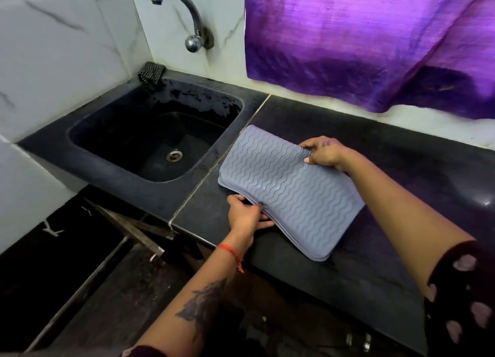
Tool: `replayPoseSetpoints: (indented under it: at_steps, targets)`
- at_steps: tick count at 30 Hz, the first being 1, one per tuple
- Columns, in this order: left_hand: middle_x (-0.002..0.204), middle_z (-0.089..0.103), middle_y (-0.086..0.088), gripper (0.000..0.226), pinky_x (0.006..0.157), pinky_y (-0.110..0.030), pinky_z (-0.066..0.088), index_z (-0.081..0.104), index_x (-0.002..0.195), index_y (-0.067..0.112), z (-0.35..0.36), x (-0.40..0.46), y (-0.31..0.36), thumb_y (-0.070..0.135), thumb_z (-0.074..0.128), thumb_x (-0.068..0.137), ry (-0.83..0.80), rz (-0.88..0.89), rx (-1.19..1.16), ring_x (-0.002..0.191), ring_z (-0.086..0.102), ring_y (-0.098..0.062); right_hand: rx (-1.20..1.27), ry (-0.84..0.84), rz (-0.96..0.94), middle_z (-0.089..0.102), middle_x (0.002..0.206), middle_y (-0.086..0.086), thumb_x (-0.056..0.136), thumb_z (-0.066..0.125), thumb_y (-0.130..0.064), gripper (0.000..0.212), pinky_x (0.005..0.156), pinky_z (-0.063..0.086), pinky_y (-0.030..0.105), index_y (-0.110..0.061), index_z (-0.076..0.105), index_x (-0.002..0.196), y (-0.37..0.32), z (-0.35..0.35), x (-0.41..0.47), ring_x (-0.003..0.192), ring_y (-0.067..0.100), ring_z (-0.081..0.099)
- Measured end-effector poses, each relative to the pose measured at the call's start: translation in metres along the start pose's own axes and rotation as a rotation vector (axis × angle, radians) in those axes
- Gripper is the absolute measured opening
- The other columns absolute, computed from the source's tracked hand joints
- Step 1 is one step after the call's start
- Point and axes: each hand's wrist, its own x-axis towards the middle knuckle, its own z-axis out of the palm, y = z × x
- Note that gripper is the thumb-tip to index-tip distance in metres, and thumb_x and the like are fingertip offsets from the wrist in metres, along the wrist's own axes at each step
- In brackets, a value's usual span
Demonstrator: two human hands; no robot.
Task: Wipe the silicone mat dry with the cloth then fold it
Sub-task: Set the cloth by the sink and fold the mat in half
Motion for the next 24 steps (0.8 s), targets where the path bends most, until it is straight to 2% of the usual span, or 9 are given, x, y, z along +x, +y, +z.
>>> replayPoseSetpoints:
  at_steps: [3,6,9,12,14,16,19,21,24]
  targets:
    - [0.082,0.061,-0.013,0.033,0.056,-0.037,0.059,0.038,0.111,0.006,-0.007,0.006,-0.003,0.002,0.059,0.086,0.011,-0.032,0.049,0.060,0.065,-0.023,-0.144,0.086,0.001,0.056,0.131,0.004,0.087,0.060,-0.022,0.042,0.096,0.043,0.033,-0.031,0.054,0.128,0.009,0.015,0.000,0.116,0.025,0.053]
    - [0.078,0.066,-0.010,0.031,0.057,-0.039,0.059,0.052,0.107,0.001,-0.023,0.018,0.002,0.019,0.066,0.086,0.017,-0.044,0.263,0.052,0.066,-0.021,-0.162,0.106,-0.001,0.043,0.144,0.006,0.095,0.047,-0.031,0.044,0.101,0.036,0.033,-0.030,0.040,0.139,0.025,0.028,-0.009,0.127,0.029,0.044]
    - [0.066,0.070,-0.004,0.026,0.065,-0.037,0.060,0.065,0.083,0.010,-0.041,0.028,0.016,0.037,0.065,0.084,0.081,0.096,0.677,0.054,0.068,-0.020,-0.148,0.139,-0.003,0.045,0.142,0.004,0.095,0.046,-0.038,0.044,0.098,0.038,0.033,-0.031,0.040,0.138,0.034,0.030,-0.015,0.126,0.027,0.046]
    - [0.067,0.069,-0.001,0.026,0.073,-0.034,0.057,0.061,0.071,0.018,-0.048,0.036,0.035,0.041,0.060,0.083,0.154,0.269,0.913,0.068,0.068,-0.022,-0.112,0.161,0.062,0.052,0.136,0.003,0.090,0.053,-0.045,0.045,0.094,0.040,0.033,-0.029,0.049,0.132,0.036,0.021,-0.021,0.120,0.025,0.051]
    - [0.074,0.066,0.002,0.019,0.072,-0.029,0.051,0.060,0.077,0.020,-0.044,0.041,0.051,0.037,0.058,0.087,0.155,0.370,0.977,0.076,0.064,-0.020,-0.082,0.195,0.106,0.057,0.130,0.004,0.087,0.057,-0.048,0.046,0.094,0.042,0.035,-0.029,0.053,0.128,0.039,0.013,-0.028,0.116,0.025,0.054]
    - [0.085,0.065,0.001,0.012,0.071,-0.030,0.048,0.060,0.088,0.022,-0.038,0.049,0.066,0.033,0.057,0.089,0.152,0.476,0.993,0.083,0.062,-0.020,0.000,0.275,0.152,0.061,0.124,0.001,0.085,0.060,-0.048,0.046,0.093,0.042,0.034,-0.029,0.055,0.126,0.044,0.005,-0.040,0.114,0.022,0.055]
    - [0.112,0.062,-0.005,0.027,0.082,-0.033,0.047,0.060,0.111,0.017,-0.028,0.077,0.084,0.032,0.057,0.089,0.111,0.595,0.966,0.098,0.060,-0.024,0.225,0.479,0.262,0.062,0.122,0.002,0.080,0.063,-0.053,0.053,0.097,0.043,0.035,-0.027,0.055,0.125,0.062,-0.002,-0.063,0.114,0.020,0.055]
    - [0.124,0.056,-0.011,0.040,0.089,-0.033,0.043,0.055,0.124,0.012,-0.022,0.099,0.092,0.031,0.058,0.089,0.063,0.596,0.967,0.109,0.056,-0.026,0.431,0.554,0.366,0.057,0.129,0.006,0.074,0.067,-0.058,0.067,0.097,0.045,0.041,-0.023,0.051,0.129,0.075,0.004,-0.081,0.115,0.023,0.054]
    - [0.133,0.051,-0.015,0.056,0.096,-0.035,0.041,0.045,0.134,0.008,-0.014,0.130,0.100,0.036,0.060,0.088,-0.061,0.498,0.999,0.119,0.051,-0.030,0.701,0.485,0.494,0.046,0.138,0.010,0.072,0.071,-0.054,0.082,0.090,0.049,0.043,-0.015,0.039,0.137,0.088,0.022,-0.101,0.119,0.027,0.049]
